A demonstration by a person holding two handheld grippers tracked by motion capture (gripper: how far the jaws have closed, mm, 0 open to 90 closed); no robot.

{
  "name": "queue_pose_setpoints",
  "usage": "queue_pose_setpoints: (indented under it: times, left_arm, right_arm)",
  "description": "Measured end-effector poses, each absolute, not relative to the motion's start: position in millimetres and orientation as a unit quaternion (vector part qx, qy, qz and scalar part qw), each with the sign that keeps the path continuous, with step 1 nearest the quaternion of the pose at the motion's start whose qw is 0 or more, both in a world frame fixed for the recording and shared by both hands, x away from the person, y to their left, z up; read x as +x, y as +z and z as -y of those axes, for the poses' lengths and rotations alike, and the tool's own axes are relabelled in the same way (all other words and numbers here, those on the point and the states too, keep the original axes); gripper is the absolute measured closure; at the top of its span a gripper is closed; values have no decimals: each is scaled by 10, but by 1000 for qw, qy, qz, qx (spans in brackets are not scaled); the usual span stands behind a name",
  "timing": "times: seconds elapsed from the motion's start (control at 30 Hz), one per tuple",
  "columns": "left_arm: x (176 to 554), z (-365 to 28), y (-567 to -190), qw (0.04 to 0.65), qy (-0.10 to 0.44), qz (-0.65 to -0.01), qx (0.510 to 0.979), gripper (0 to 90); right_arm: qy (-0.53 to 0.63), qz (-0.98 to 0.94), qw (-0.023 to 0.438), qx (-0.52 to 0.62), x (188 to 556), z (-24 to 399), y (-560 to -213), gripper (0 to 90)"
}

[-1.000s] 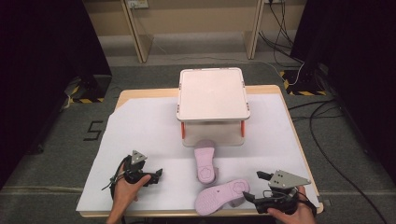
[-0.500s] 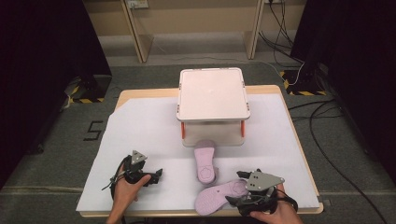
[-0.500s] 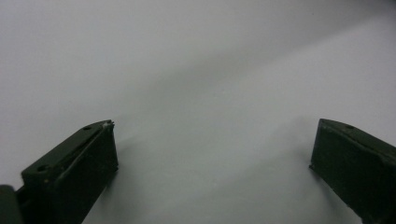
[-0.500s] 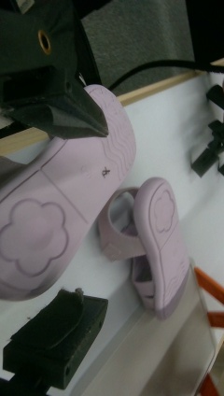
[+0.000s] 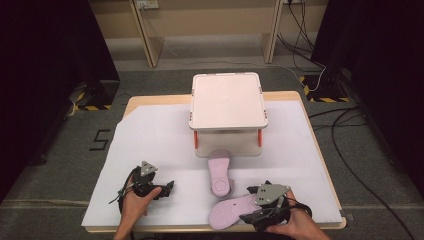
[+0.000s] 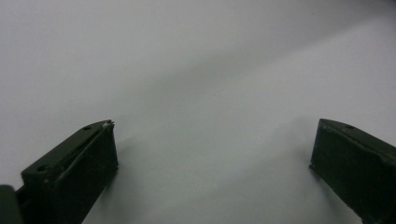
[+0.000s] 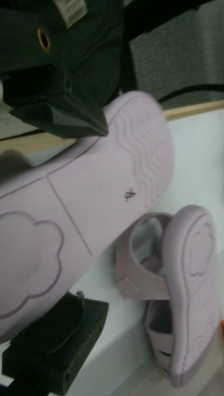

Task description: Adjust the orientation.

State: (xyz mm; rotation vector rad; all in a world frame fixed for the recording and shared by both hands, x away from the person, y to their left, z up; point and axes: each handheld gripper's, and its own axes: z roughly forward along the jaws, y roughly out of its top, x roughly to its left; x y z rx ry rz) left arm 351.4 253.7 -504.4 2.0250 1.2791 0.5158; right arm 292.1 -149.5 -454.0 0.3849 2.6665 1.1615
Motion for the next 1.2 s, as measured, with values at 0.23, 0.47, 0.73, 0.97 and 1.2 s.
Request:
queue_pose_setpoints:
  times: [0.23, 0.47, 0.73, 0.97, 1.2]
  left_arm:
    - [3514, -2537, -5044, 339, 198, -491, 778, 0]
    - [3514, -2537, -5044, 339, 198, -491, 778, 0]
    - [3514, -2537, -5044, 339, 198, -491, 778, 0]
    - [3514, -2538, -5044, 340, 198, -491, 777, 0]
    - [3515, -2538, -5044, 339, 198, -491, 778, 0]
  right_arm:
    - [380, -913, 102, 103, 2956, 1502, -4570, 165]
    - [372, -921, 83, 80, 2974, 1629, -4573, 254]
    - [374, -919, 90, 81, 2885, 1641, -4497, 302]
    - [407, -904, 55, 124, 2812, 1875, -4376, 357]
    - [416, -885, 71, 197, 2829, 2239, -4349, 363]
